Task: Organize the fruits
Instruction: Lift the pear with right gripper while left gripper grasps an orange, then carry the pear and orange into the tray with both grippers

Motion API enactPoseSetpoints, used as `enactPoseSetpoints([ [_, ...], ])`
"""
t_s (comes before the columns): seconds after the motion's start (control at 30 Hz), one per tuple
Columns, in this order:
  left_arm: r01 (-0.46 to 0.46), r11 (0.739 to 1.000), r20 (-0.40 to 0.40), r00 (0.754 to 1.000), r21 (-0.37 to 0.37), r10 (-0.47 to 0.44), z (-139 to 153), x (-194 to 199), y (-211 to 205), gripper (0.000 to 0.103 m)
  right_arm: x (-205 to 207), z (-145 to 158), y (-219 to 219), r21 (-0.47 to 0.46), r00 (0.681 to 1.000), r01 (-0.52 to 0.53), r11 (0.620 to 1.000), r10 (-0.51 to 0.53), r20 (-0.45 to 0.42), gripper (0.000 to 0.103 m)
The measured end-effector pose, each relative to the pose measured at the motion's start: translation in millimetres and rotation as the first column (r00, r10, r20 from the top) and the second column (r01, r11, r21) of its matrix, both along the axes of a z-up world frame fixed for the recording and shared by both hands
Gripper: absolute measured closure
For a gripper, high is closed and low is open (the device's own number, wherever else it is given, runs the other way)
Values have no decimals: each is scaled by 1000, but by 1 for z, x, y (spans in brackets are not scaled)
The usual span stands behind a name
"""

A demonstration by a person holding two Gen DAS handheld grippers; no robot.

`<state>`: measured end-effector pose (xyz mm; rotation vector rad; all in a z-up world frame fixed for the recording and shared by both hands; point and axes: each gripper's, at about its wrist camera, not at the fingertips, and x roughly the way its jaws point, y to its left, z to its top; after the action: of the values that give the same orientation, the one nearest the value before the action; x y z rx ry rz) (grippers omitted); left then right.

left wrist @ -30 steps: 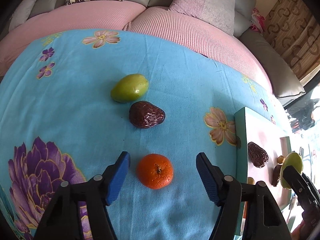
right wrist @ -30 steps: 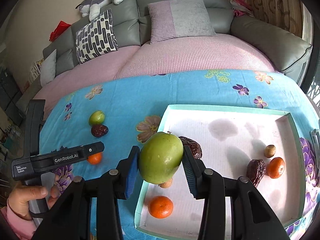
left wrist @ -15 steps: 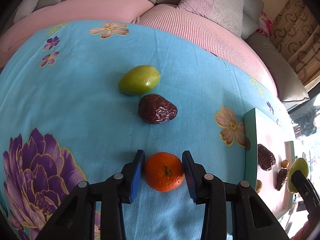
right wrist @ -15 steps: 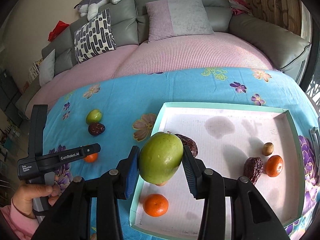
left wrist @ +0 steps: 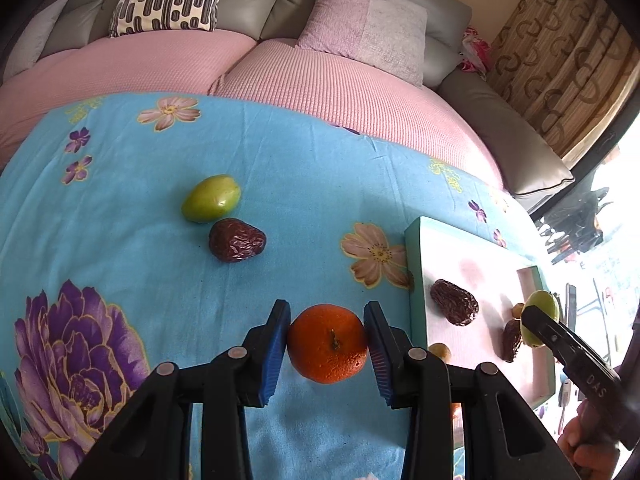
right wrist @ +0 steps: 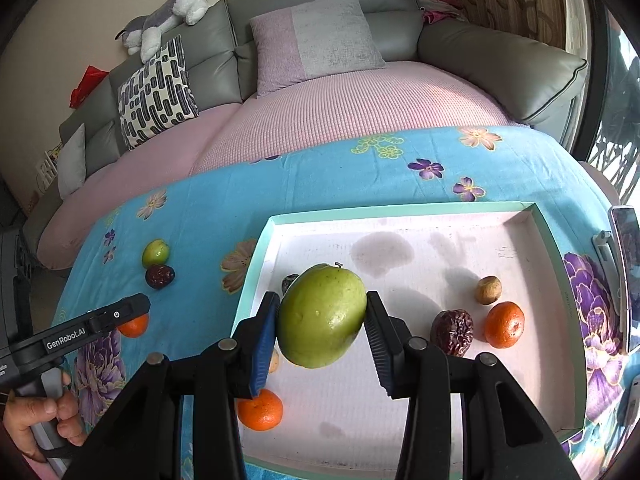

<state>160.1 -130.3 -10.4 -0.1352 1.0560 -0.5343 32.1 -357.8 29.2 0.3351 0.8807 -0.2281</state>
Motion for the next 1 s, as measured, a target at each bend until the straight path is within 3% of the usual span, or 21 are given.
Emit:
enactPoseSetpoints([
  [0.2, 124, 992, 32, 992, -6, -124, 12, -27, -34, 62, -20, 6, -41, -23, 991, 132, 991, -132, -6, 58],
  [0.4, 255, 967, 45, 966, 13, -255, 14, -57, -71, 62, -42, 12, -64, -96, 978, 199, 975, -203, -38, 58],
  [1.0, 407, 905, 17, 911, 122, -412, -10, -103, -123, 62, -49, -7, -67, -117, 981, 109, 987, -126, -150, 58],
])
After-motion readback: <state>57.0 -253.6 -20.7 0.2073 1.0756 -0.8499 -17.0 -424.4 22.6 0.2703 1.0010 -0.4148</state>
